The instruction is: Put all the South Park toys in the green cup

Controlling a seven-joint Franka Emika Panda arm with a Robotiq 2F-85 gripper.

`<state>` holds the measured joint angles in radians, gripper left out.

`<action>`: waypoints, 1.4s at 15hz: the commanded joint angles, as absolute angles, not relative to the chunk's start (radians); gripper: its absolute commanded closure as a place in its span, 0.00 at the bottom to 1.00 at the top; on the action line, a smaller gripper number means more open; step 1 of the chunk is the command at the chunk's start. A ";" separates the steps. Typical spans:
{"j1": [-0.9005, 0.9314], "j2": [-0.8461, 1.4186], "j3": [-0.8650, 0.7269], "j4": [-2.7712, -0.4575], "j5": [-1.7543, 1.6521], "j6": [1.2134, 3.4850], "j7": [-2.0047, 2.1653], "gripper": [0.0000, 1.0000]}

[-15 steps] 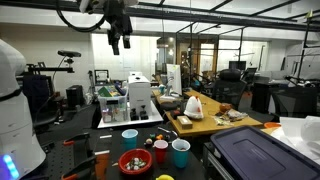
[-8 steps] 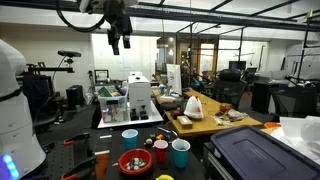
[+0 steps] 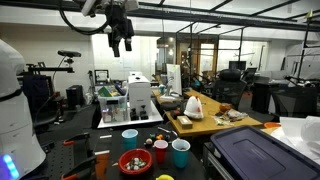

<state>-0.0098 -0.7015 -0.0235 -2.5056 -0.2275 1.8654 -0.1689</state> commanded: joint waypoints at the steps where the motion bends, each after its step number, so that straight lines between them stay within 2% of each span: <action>1: 0.037 -0.617 -0.012 -2.478 -0.225 1.927 -0.191 0.00; 21: 0.163 0.111 0.137 -2.252 0.025 2.424 -0.178 0.00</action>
